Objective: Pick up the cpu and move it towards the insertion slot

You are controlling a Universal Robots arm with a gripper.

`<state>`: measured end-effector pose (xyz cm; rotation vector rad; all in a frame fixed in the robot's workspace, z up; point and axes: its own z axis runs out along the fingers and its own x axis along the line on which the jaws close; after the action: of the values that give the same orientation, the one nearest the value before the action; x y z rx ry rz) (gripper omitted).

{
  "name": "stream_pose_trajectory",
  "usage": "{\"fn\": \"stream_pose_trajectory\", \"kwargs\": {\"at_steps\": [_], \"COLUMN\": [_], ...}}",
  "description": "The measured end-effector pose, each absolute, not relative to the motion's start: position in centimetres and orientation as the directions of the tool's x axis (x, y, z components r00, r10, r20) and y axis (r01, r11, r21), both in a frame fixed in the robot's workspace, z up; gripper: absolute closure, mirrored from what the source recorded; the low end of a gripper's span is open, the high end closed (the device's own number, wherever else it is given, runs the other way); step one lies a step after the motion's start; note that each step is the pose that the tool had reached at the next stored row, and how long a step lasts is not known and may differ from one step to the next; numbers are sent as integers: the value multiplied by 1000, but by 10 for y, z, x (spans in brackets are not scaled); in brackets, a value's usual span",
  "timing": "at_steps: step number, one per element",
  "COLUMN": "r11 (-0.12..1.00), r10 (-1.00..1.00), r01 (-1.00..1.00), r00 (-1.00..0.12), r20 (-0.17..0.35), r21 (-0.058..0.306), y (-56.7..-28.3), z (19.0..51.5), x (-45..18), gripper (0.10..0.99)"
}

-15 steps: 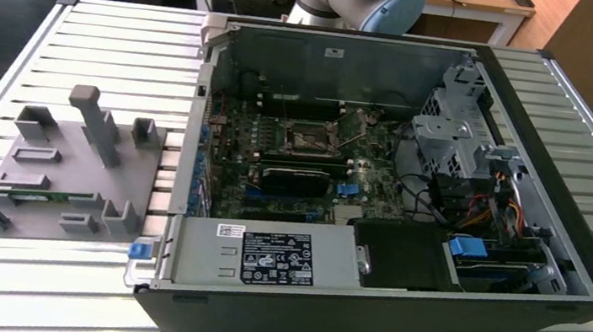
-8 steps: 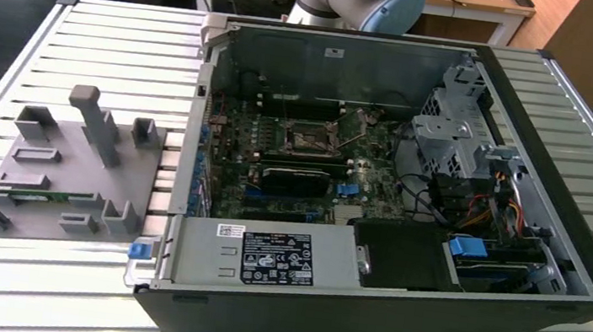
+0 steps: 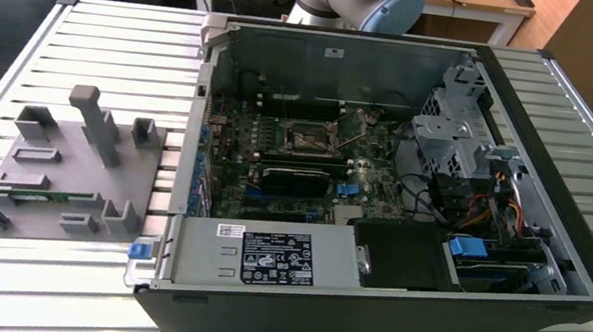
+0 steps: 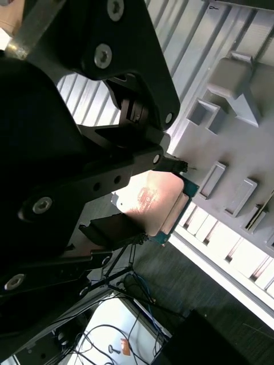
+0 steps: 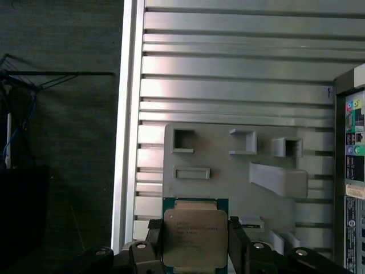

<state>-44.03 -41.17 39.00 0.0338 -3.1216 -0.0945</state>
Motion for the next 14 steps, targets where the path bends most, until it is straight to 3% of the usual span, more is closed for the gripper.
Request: {"fn": "stream_pose_trajectory", "kwargs": {"at_steps": [14], "r11": [998], "r10": [-22], "r01": [-21], "r00": [-1000], "r20": [18], "r21": [63], "y": [-412], "z": [395], "x": [-422], "gripper": [545]}}
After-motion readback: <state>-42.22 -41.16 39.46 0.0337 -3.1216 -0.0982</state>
